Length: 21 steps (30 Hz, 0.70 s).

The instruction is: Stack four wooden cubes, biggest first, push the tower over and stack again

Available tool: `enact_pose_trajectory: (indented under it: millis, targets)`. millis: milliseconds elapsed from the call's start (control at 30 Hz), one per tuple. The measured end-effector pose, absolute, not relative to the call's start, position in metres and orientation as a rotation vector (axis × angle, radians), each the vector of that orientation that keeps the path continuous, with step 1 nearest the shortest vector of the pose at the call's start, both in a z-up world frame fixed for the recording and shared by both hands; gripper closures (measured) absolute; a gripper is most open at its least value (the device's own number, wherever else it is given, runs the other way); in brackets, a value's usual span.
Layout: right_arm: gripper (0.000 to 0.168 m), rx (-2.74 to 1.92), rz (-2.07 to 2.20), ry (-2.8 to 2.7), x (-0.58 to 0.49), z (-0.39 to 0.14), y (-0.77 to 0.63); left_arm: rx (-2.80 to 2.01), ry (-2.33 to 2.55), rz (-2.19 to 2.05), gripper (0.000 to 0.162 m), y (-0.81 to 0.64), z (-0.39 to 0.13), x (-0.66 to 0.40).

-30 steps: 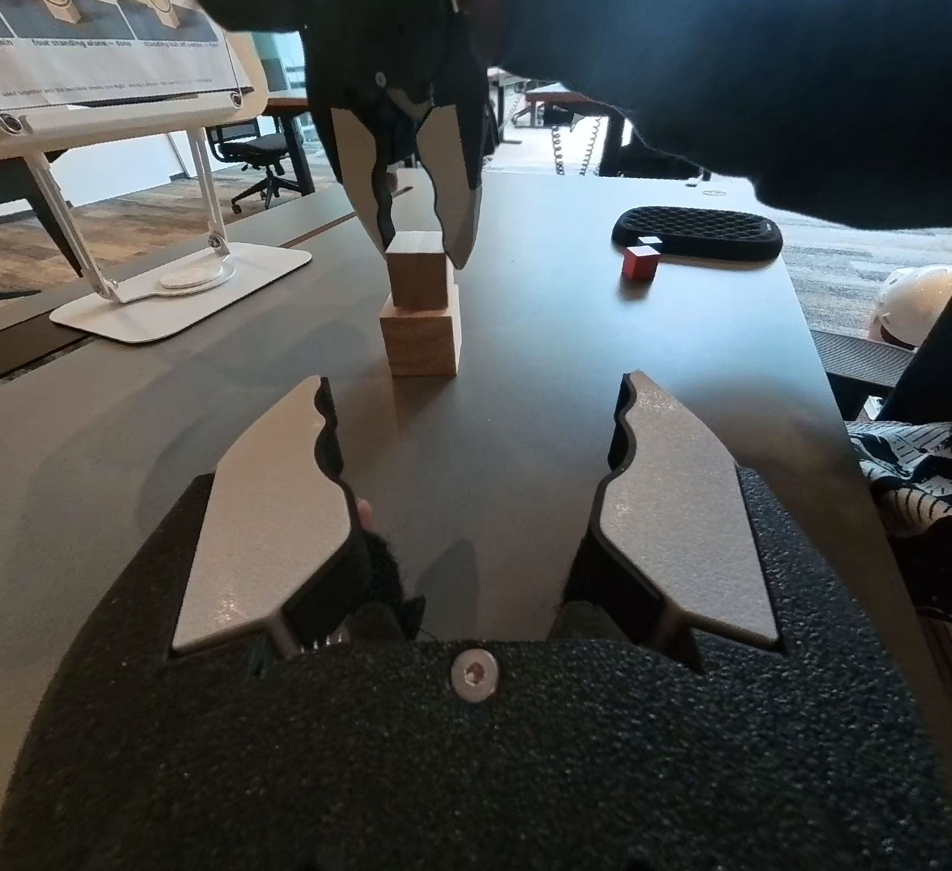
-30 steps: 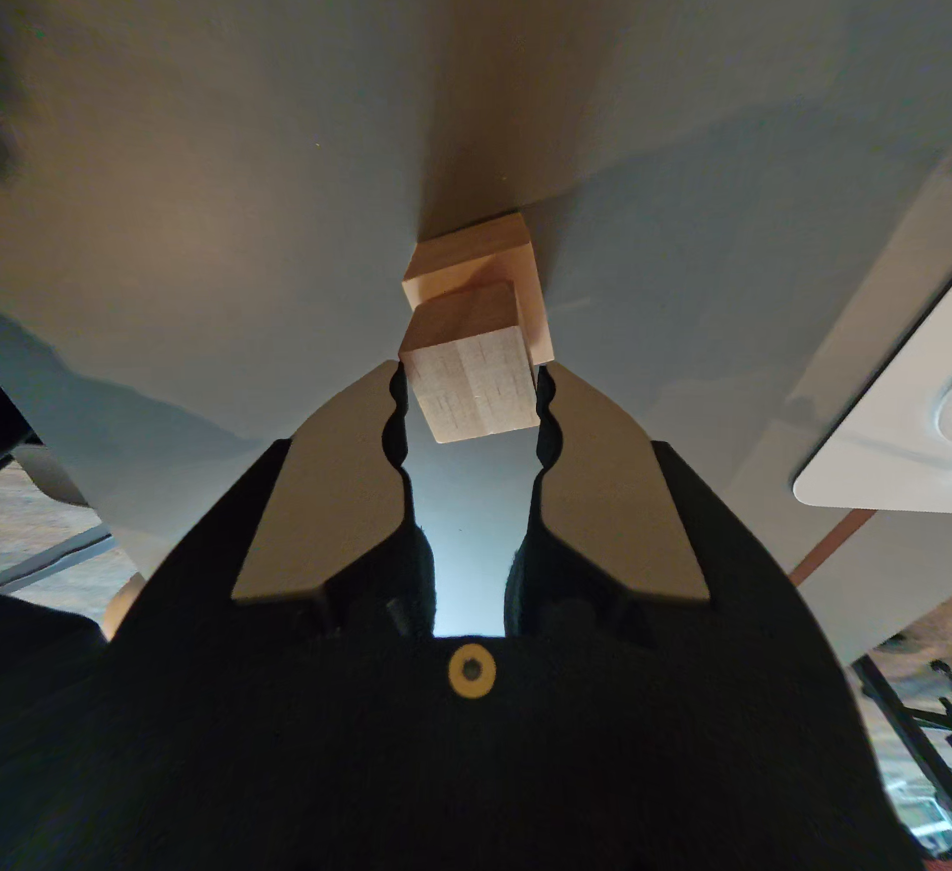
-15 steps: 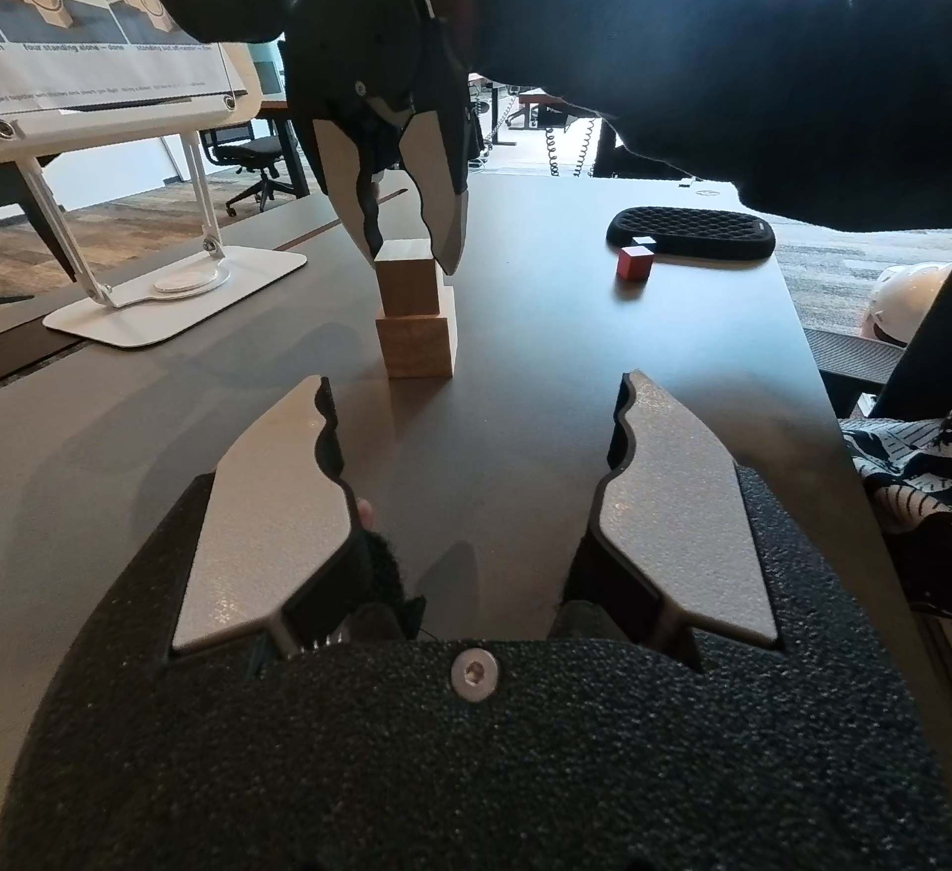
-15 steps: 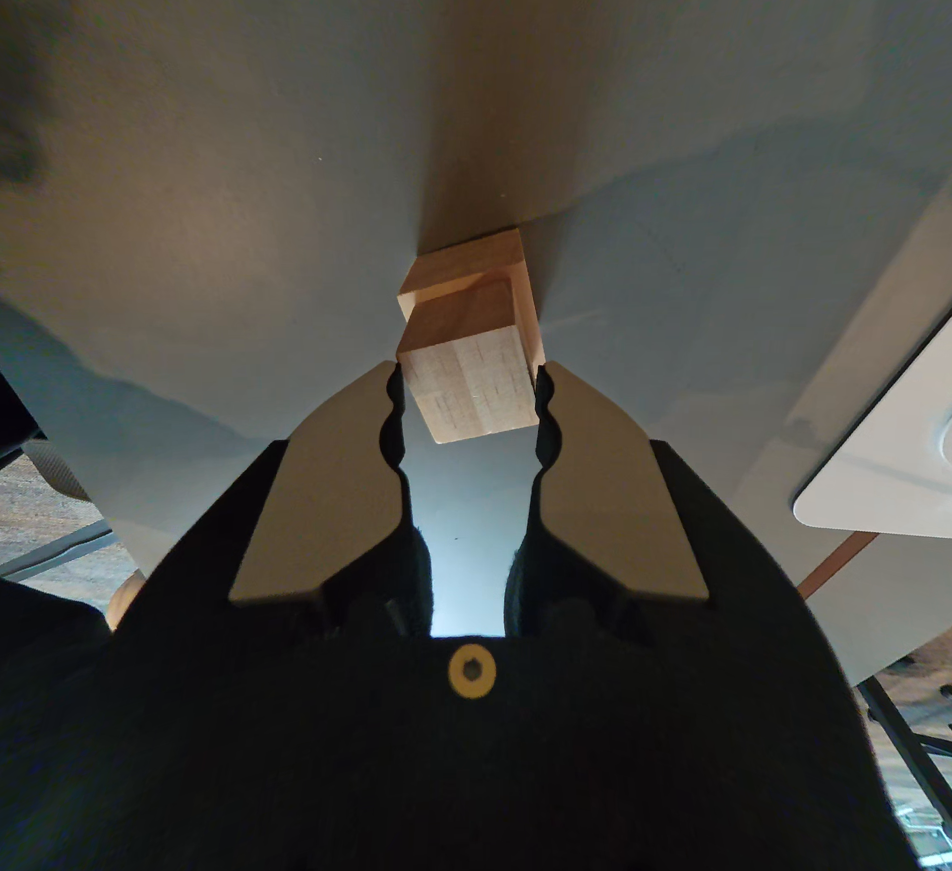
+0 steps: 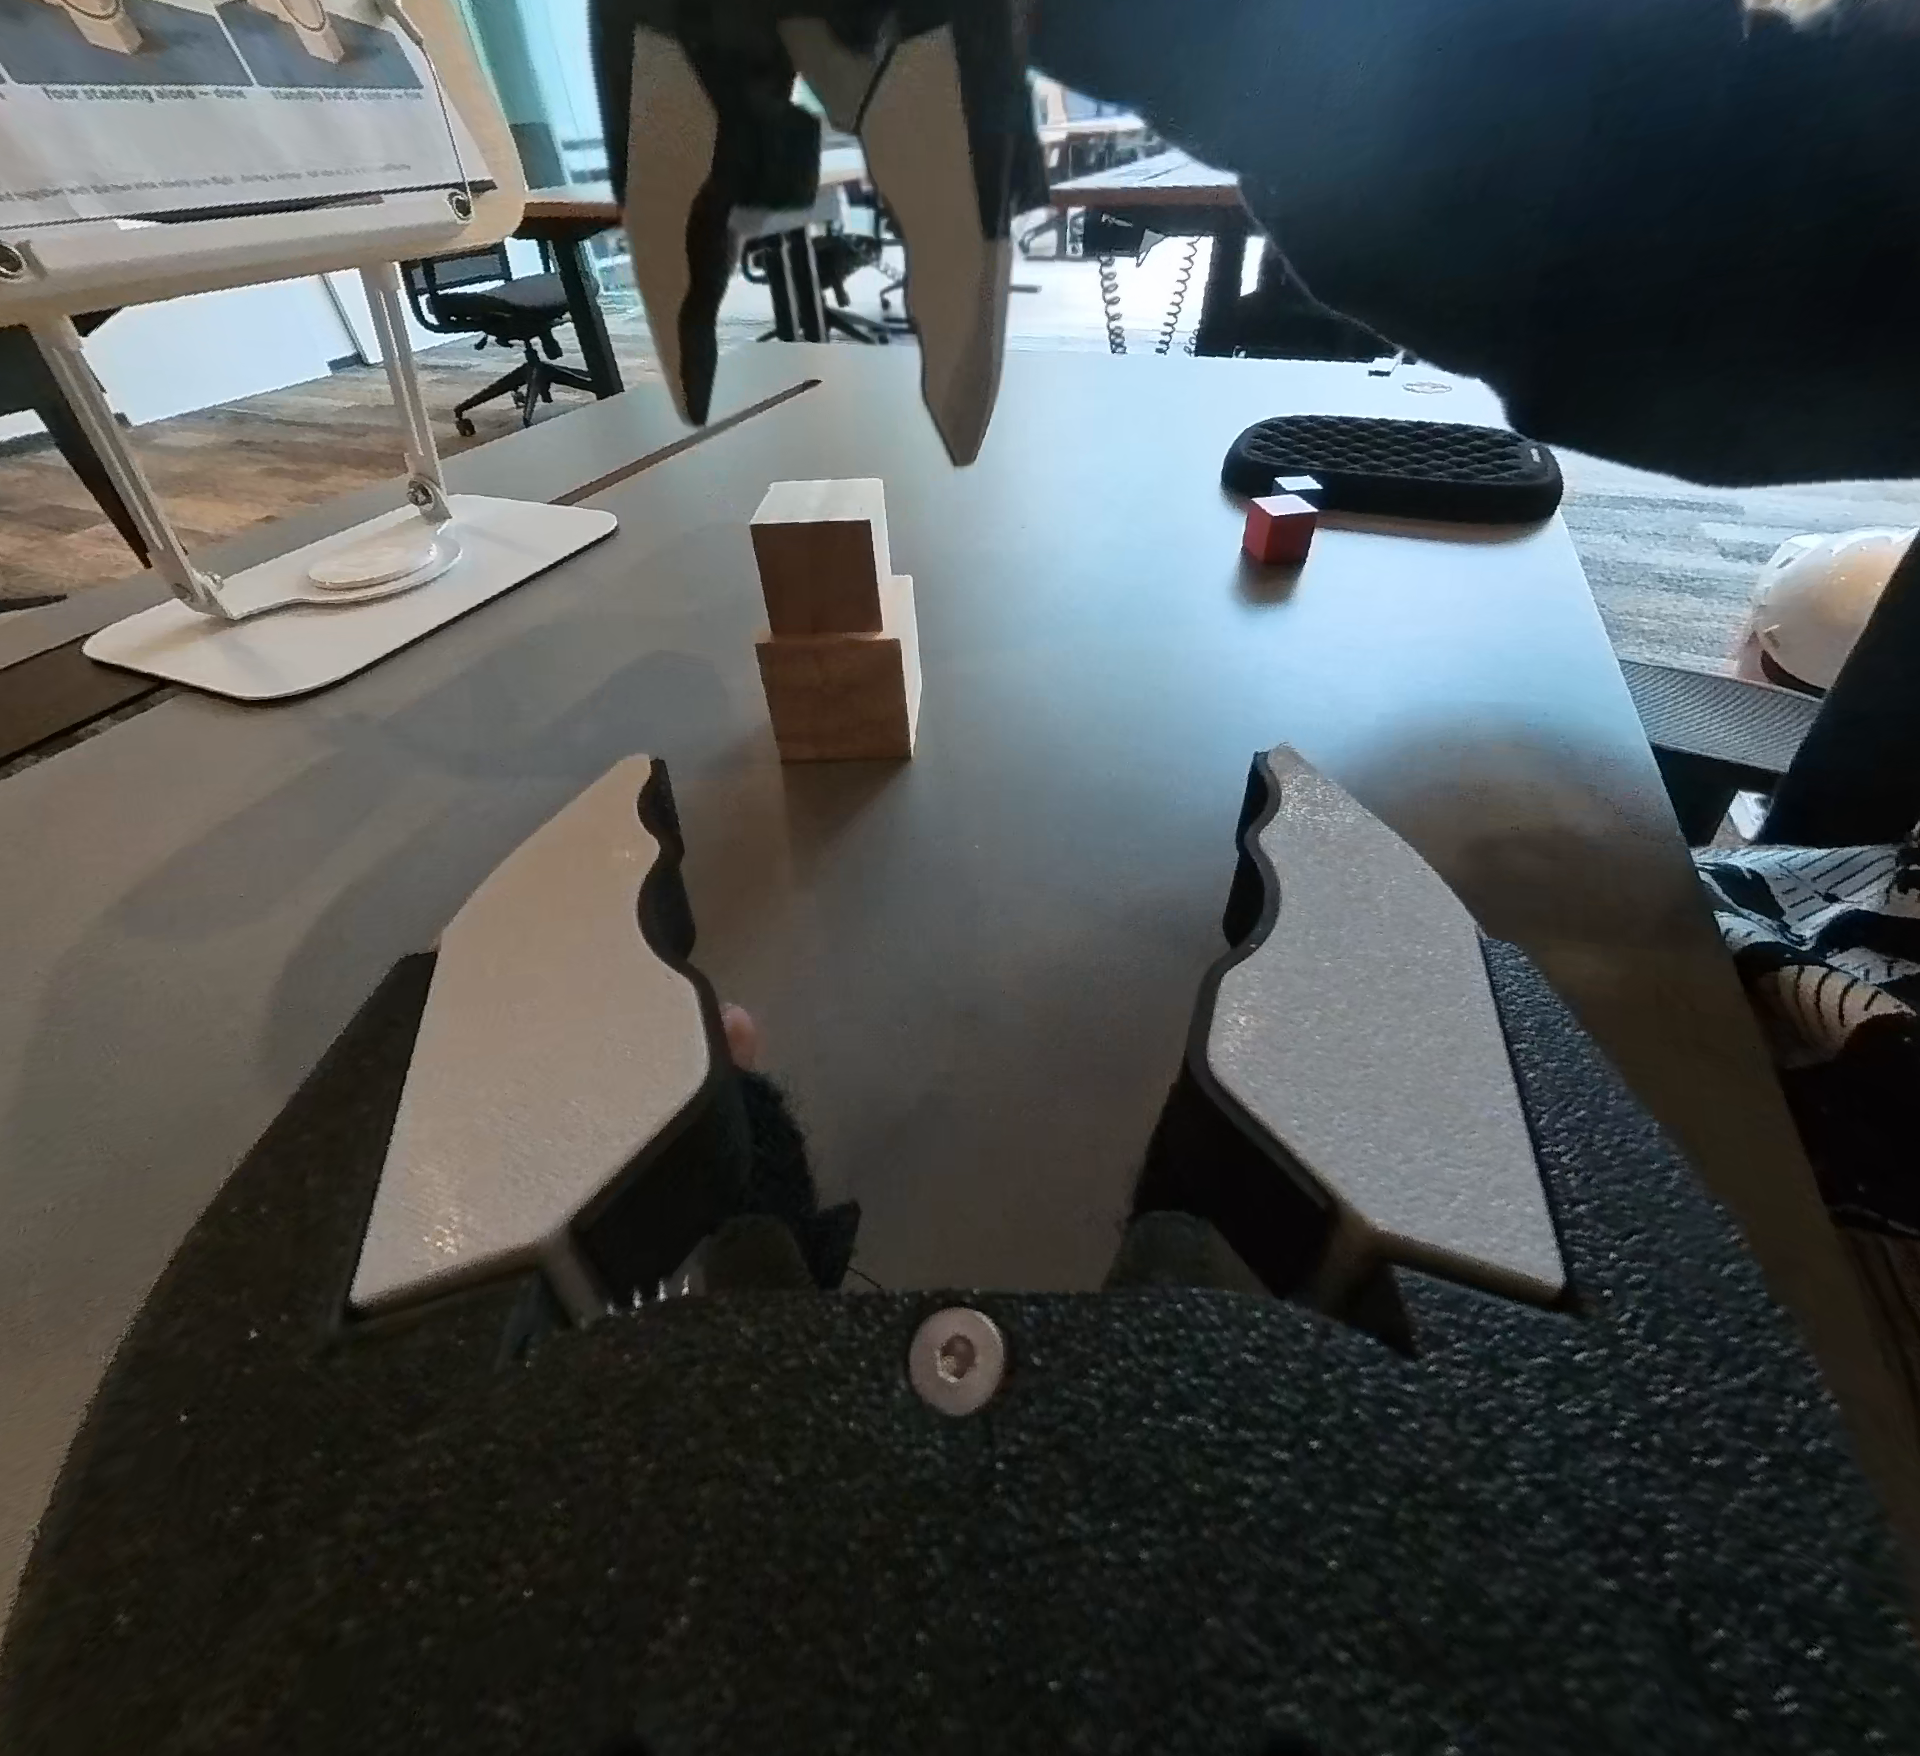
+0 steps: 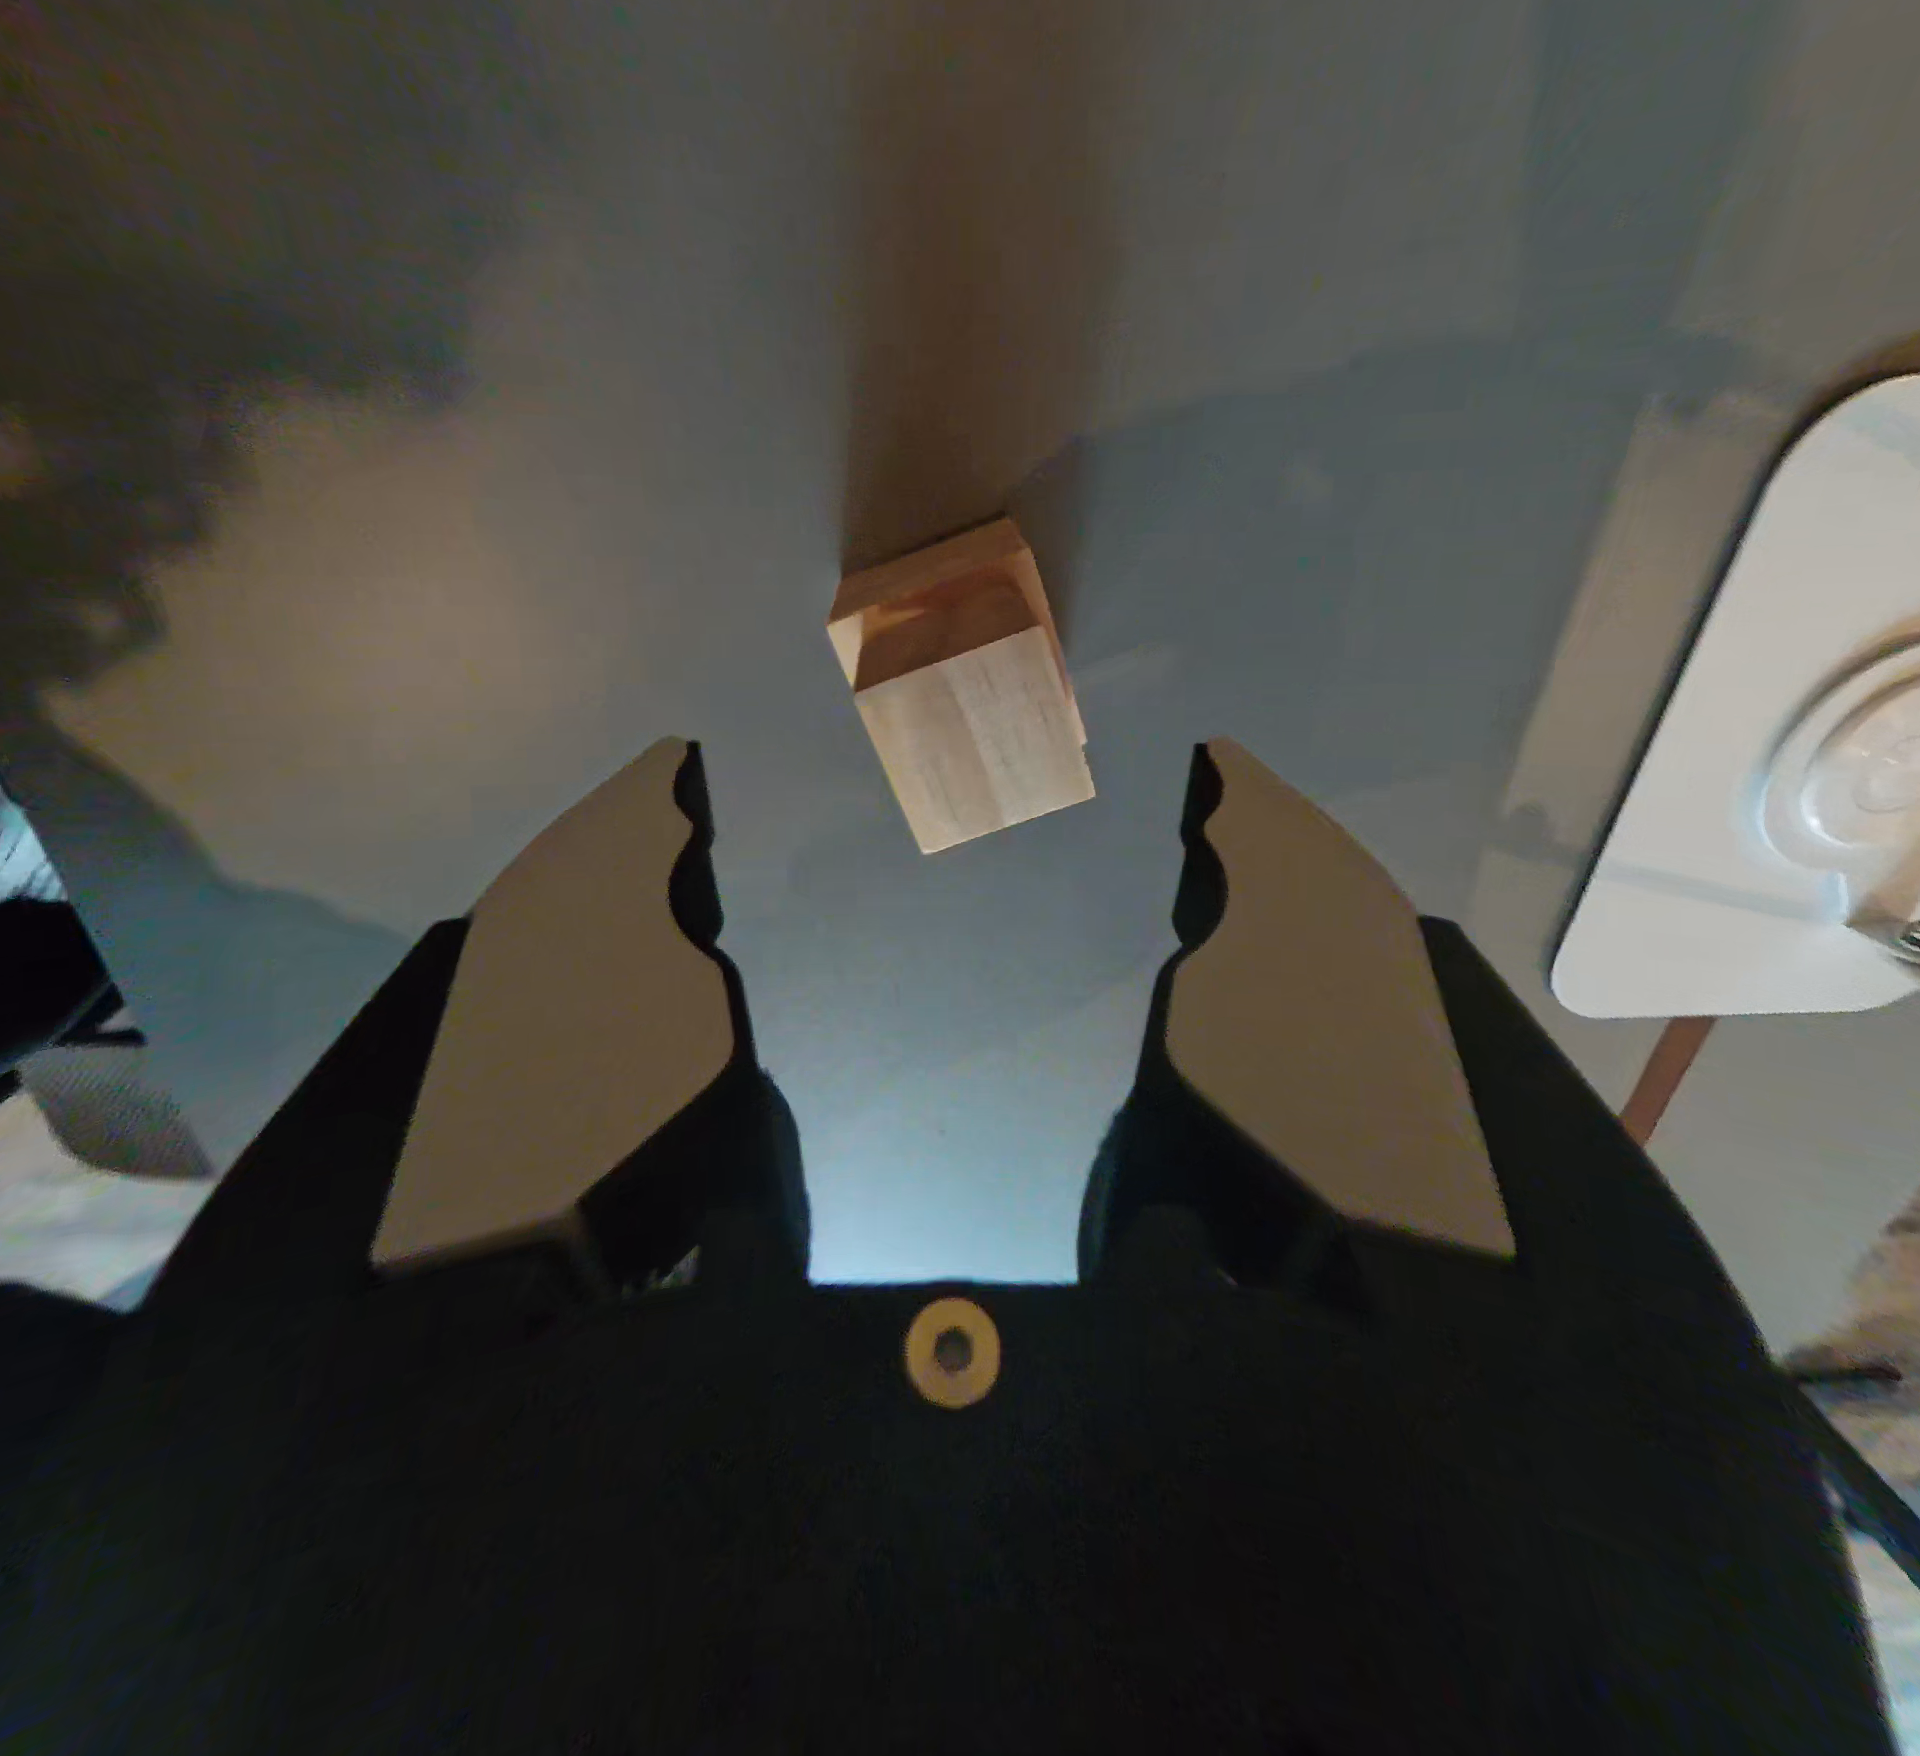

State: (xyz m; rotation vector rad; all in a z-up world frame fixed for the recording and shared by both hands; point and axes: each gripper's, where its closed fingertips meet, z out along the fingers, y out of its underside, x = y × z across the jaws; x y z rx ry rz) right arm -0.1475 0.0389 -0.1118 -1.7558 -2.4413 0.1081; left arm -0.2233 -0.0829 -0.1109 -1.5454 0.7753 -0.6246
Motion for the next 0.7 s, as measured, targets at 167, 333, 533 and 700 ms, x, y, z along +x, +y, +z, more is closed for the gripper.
enact_pose_trajectory:
  millis: [167,333,533,700]
  targets:
    - [0.081,-1.721,0.205,-2.191,-0.135,-0.075,0.028,-1.546,0.766,-0.628,0.061,-0.082,-0.111,-0.224]
    - [0.086,-1.775,0.222,-1.994,-0.079,-0.054,0.014,-1.543,0.768,-0.629,0.061,-0.083,-0.110,-0.224]
    - [0.089,-1.951,0.153,-1.910,0.005,-0.081,-0.004,-1.547,0.785,-0.620,0.062,-0.084,-0.112,-0.222]
    - [0.092,-2.129,0.116,-1.897,0.066,-0.129,-0.018,-1.549,0.782,-0.618,0.063,-0.083,-0.112,-0.223]
